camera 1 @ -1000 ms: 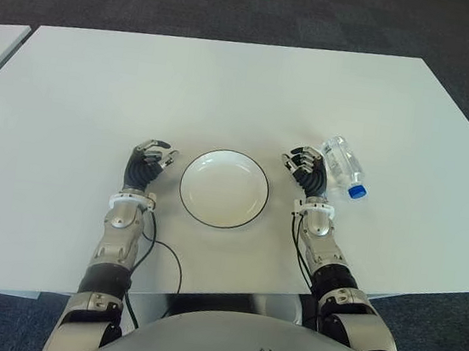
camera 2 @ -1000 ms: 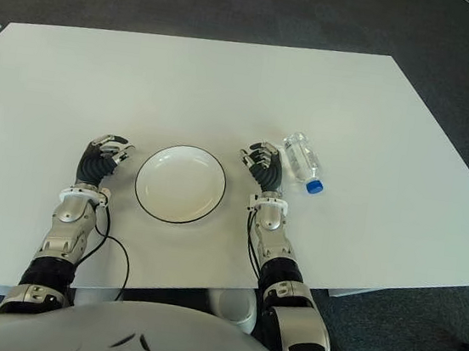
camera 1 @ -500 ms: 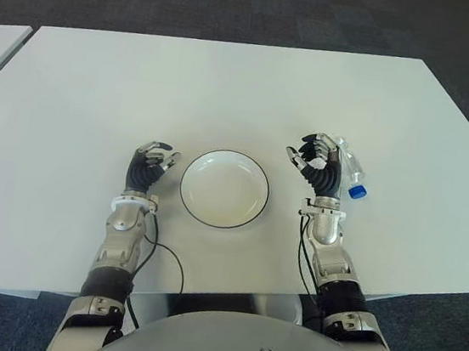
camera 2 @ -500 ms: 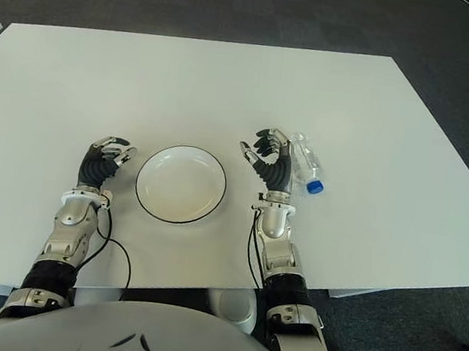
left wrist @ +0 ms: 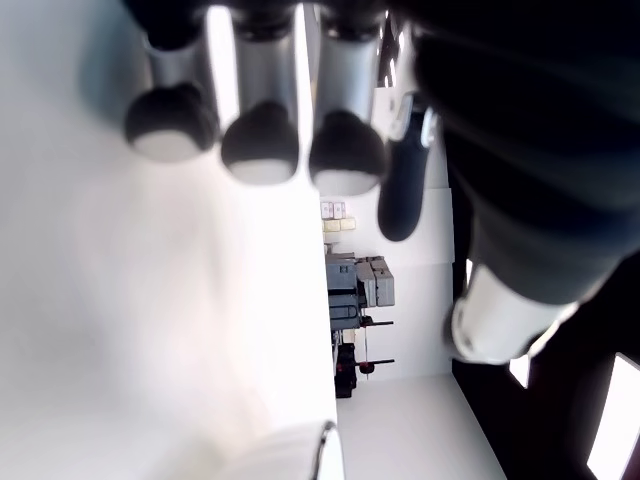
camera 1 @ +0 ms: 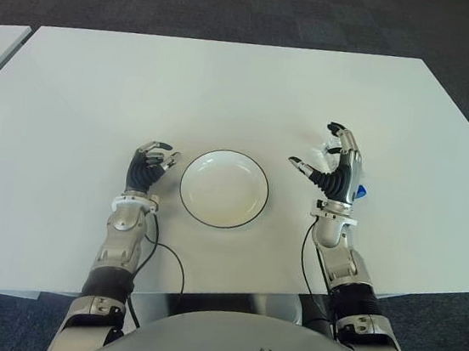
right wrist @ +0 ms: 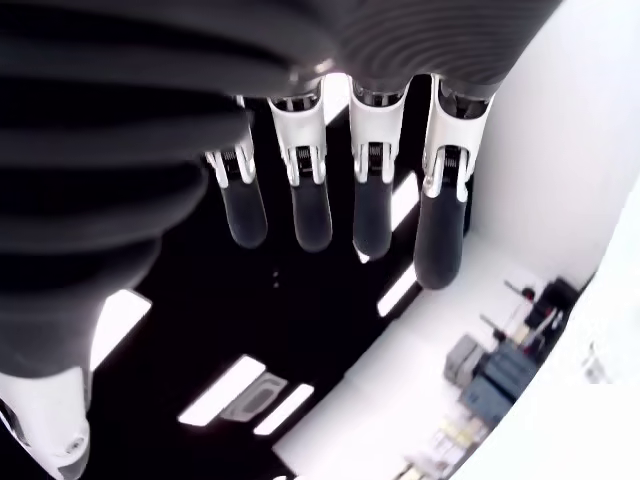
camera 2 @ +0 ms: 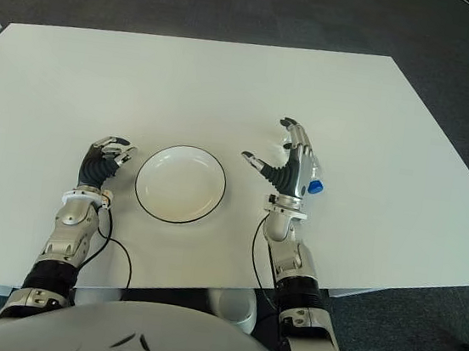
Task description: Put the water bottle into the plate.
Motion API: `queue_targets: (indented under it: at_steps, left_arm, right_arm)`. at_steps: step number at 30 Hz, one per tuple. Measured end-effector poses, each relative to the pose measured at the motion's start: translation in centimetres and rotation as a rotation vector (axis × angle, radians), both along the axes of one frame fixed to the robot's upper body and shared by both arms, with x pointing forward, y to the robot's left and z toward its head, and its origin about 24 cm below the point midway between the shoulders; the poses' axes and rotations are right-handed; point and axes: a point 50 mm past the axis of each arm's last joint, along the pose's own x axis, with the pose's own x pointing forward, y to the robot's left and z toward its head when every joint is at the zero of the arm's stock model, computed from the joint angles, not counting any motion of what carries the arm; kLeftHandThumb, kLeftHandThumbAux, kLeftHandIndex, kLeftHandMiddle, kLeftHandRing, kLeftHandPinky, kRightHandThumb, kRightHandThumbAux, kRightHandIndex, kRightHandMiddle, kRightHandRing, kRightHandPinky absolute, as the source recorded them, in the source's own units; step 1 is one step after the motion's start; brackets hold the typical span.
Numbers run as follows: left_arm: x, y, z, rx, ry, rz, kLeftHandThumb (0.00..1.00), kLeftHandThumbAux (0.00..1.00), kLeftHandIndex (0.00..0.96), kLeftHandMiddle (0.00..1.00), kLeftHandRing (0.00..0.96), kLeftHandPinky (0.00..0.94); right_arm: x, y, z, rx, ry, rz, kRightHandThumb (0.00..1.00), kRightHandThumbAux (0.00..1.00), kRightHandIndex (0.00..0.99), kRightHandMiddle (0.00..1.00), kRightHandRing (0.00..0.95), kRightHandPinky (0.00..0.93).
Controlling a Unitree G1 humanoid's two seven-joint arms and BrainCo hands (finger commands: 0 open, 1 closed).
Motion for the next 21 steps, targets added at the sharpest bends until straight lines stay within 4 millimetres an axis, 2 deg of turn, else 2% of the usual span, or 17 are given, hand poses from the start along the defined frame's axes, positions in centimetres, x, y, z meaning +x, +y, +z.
queue_targets:
  at_steps: [4, 11, 21]
  left_arm:
    - [0.0, 0.0, 0.0, 0.0, 0.002, 0.0, 0.702, 0.722, 0.438, 0.88, 0.875, 0.869]
    - [0.0, 0.0, 0.0, 0.001, 0.002, -0.001, 0.702, 0.722, 0.438, 0.88, 0.875, 0.865]
    - [0.1, -0.1, 0.1, 0.0, 0.001, -0.003, 0.702, 0.722, 0.438, 0.878, 0.872, 0.86]
  right_arm:
    - [0.3, -0.5, -0.1, -0.031, 0.006, -0.063, 0.376, 0.479, 0.002, 0.002, 0.003, 0.004]
    - [1.2, -0.9, -0.7, -0.054, 0.081, -0.178, 0.502, 0.304, 0.0, 0.0, 0.0, 0.0]
    - [3.3, -0.8, -0.1, -0.045, 0.195, -0.257, 0.539, 0.223, 0.0, 0.0, 0.0, 0.0]
